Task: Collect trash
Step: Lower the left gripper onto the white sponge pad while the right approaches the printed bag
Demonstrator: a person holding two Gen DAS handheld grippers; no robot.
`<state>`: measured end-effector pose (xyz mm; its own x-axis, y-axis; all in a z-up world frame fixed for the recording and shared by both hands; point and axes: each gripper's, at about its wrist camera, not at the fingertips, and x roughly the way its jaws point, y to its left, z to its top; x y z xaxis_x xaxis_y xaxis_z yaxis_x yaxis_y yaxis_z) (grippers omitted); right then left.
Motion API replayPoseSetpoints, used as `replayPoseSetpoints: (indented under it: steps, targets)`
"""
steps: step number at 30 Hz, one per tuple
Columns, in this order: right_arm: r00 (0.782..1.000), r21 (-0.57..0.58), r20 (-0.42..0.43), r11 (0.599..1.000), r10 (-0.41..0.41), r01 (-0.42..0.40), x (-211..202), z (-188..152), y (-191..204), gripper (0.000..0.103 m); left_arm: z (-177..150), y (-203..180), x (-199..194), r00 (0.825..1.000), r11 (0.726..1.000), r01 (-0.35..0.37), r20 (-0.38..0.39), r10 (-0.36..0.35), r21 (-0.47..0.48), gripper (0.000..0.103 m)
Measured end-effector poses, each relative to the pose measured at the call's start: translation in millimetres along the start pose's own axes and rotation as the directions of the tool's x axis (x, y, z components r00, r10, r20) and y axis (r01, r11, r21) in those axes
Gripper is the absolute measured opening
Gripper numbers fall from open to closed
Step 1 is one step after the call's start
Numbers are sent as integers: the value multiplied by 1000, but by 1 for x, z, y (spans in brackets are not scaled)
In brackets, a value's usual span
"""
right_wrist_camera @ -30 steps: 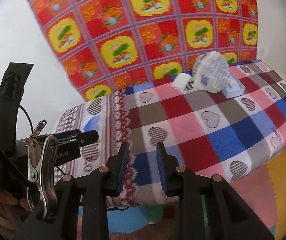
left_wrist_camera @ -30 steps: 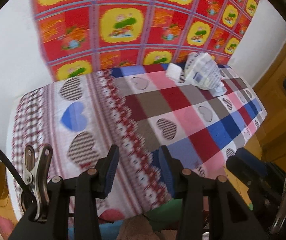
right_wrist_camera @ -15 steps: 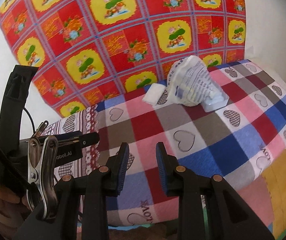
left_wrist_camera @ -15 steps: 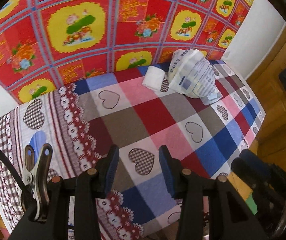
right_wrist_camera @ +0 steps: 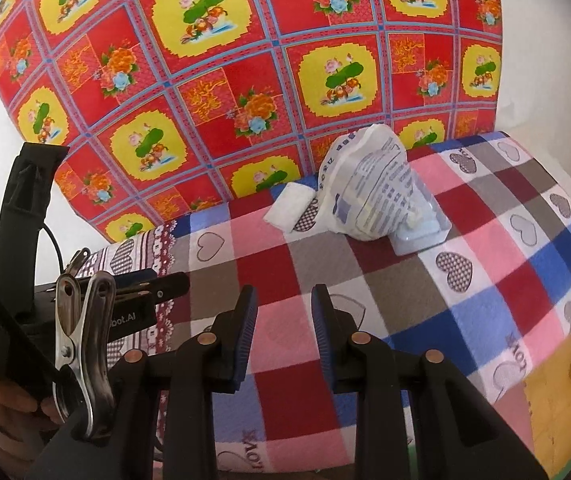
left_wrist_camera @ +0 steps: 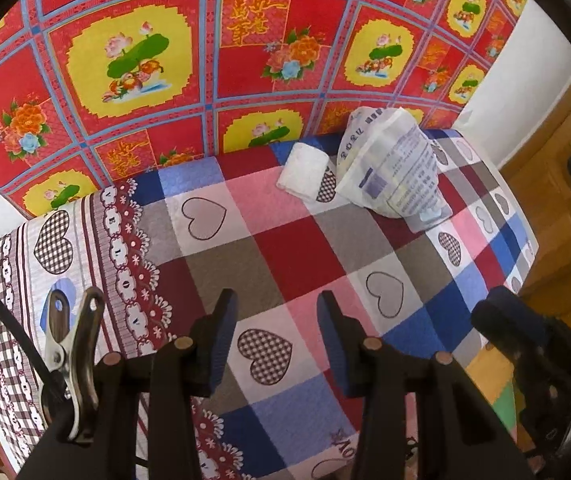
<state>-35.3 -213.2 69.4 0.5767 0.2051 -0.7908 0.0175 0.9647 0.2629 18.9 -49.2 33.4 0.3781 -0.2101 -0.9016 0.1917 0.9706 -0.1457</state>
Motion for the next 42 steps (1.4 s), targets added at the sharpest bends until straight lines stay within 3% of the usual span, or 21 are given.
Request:
replayPoseSetpoints:
  steps: [19,37,42]
  targets:
    - [998,-16,-58,999,34,-35,47,50,-69,32,47,-28,67,998,997,-53,-34,51,-53,43]
    - [991,20,-105,997,78,-77,90,73,-127,35,108,-45,163,996,1000,-11,-89,13,24,43]
    - [992,9,-98,997,82,-81,95,78,-134,40,114,-46,176,996,998,-47,-77,51,49,45]
